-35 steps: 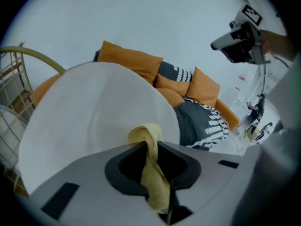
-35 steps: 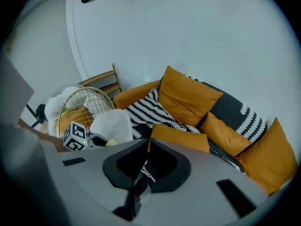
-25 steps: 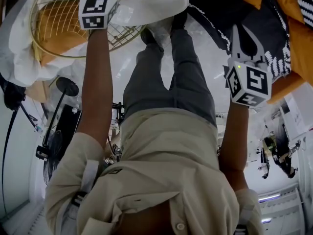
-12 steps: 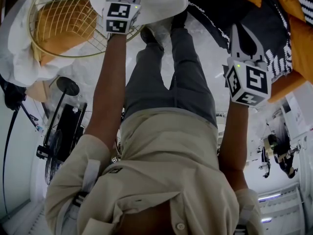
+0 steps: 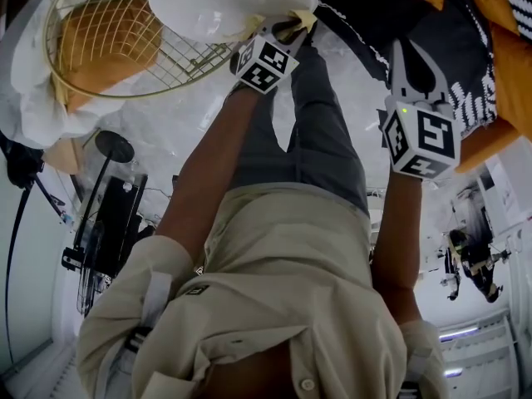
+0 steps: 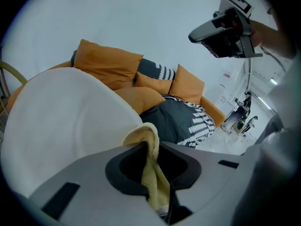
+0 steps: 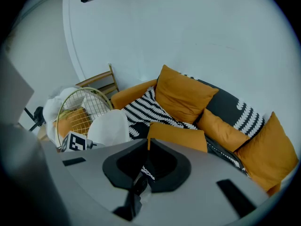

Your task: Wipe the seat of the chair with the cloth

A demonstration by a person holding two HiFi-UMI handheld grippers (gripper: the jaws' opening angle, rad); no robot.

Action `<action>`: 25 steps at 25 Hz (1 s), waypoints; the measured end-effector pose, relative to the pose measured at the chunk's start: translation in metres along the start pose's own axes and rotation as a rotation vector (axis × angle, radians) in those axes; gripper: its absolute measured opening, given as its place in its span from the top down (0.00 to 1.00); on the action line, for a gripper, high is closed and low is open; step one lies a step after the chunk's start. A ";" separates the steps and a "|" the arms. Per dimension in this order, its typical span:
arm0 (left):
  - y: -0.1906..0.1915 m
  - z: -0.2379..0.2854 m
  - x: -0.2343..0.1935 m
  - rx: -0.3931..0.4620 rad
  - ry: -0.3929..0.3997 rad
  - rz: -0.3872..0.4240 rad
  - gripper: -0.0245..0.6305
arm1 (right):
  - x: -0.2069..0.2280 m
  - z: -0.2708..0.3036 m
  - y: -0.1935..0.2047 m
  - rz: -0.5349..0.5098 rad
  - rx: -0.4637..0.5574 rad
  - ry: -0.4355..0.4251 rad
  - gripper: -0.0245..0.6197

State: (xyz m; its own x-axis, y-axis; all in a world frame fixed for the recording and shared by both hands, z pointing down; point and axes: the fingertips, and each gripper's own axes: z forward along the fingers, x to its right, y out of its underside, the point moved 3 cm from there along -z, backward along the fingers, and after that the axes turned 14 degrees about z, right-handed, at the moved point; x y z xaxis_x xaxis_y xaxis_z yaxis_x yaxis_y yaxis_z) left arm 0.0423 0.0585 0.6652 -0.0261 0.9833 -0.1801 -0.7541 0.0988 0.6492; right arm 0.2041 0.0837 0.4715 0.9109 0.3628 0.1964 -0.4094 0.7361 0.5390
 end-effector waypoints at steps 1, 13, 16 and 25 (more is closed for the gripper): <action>-0.003 -0.001 -0.005 0.007 -0.008 0.002 0.84 | 0.000 0.000 0.000 0.001 0.000 0.001 0.92; -0.060 -0.138 -0.220 0.165 -0.493 0.022 0.84 | 0.009 -0.008 -0.003 0.004 0.012 0.009 0.92; -0.050 -0.159 -0.233 0.147 -0.539 -0.002 0.84 | 0.009 -0.007 -0.002 0.006 0.007 0.007 0.92; 0.029 -0.103 -0.167 0.021 -0.394 -0.059 0.84 | 0.003 0.001 0.005 -0.010 -0.010 0.001 0.92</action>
State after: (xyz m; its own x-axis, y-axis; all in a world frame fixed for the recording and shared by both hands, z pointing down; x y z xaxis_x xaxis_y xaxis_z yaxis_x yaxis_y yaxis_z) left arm -0.0429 -0.1185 0.6380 0.2735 0.9588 0.0771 -0.7330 0.1558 0.6621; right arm 0.2050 0.0878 0.4756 0.9151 0.3558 0.1897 -0.4003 0.7453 0.5332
